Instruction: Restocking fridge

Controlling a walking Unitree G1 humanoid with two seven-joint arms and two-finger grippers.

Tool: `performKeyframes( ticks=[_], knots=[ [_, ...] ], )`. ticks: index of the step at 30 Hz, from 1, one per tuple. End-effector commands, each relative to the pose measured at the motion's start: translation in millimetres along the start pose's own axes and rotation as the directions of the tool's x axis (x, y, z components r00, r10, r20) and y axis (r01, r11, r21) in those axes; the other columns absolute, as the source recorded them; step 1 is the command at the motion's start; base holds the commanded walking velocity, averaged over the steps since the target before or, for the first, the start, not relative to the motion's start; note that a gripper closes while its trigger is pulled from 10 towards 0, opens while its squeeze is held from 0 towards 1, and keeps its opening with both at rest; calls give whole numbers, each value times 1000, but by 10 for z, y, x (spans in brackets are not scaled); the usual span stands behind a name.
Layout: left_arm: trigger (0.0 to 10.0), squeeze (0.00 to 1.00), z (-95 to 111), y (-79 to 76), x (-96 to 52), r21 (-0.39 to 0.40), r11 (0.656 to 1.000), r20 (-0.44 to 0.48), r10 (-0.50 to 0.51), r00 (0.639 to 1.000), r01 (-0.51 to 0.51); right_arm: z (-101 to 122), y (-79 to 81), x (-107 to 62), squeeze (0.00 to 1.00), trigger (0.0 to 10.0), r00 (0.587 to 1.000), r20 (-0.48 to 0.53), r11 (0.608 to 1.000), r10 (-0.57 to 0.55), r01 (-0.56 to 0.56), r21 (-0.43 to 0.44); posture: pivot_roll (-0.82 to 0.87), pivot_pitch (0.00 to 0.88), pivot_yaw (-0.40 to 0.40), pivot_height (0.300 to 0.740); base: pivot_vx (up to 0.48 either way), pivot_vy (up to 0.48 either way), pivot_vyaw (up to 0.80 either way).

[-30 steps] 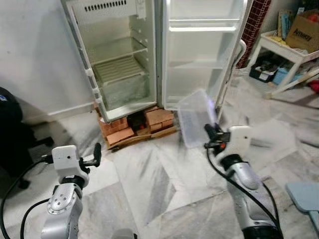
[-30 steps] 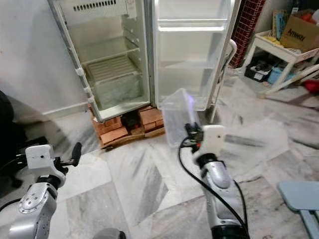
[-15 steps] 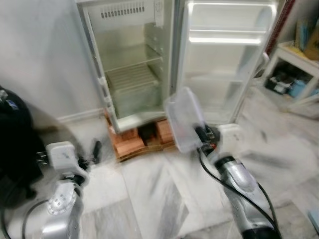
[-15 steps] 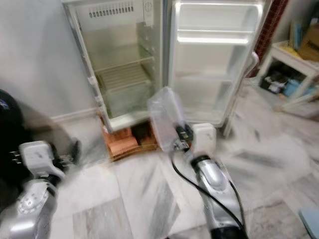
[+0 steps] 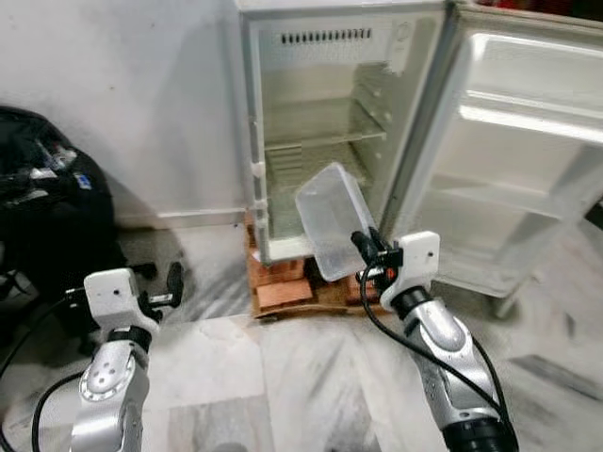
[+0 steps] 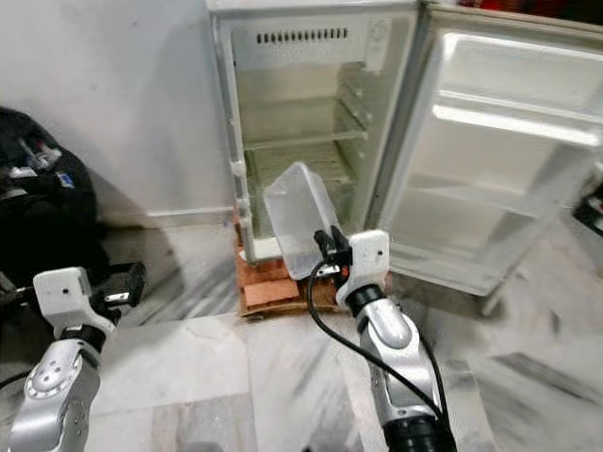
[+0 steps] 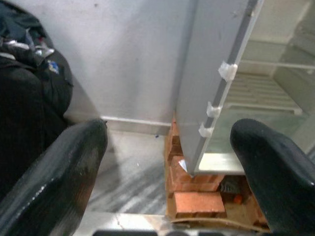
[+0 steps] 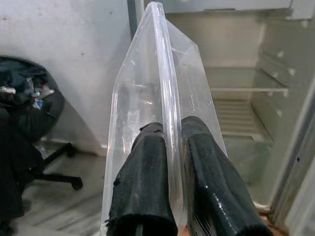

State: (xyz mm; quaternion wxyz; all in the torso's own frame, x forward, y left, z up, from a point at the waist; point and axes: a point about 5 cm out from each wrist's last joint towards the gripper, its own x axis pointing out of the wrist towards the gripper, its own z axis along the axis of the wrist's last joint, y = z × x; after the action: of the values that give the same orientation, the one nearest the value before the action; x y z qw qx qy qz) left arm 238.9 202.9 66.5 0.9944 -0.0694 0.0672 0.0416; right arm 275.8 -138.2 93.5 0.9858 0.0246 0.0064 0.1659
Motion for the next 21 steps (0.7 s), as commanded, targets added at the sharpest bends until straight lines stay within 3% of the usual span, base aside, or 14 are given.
performKeyframes(
  ticks=[1,5,21],
  knots=[
    [10000,0,50,21,14,17,1000,16,-3,1000,3,75,8,42,0,10000,999,33,1000,4,-4,-12,72,14,-27,740,420,0,688],
    [10000,0,45,13,29,17,1000,15,-9,1000,8,62,8,40,0,10000,1000,29,1000,2,-2,-15,70,13,-27,740,422,0,505],
    [10000,0,39,-5,30,42,999,13,-34,999,33,60,9,40,0,10000,999,31,999,-23,24,-32,72,21,-25,740,416,0,0]
  ],
)
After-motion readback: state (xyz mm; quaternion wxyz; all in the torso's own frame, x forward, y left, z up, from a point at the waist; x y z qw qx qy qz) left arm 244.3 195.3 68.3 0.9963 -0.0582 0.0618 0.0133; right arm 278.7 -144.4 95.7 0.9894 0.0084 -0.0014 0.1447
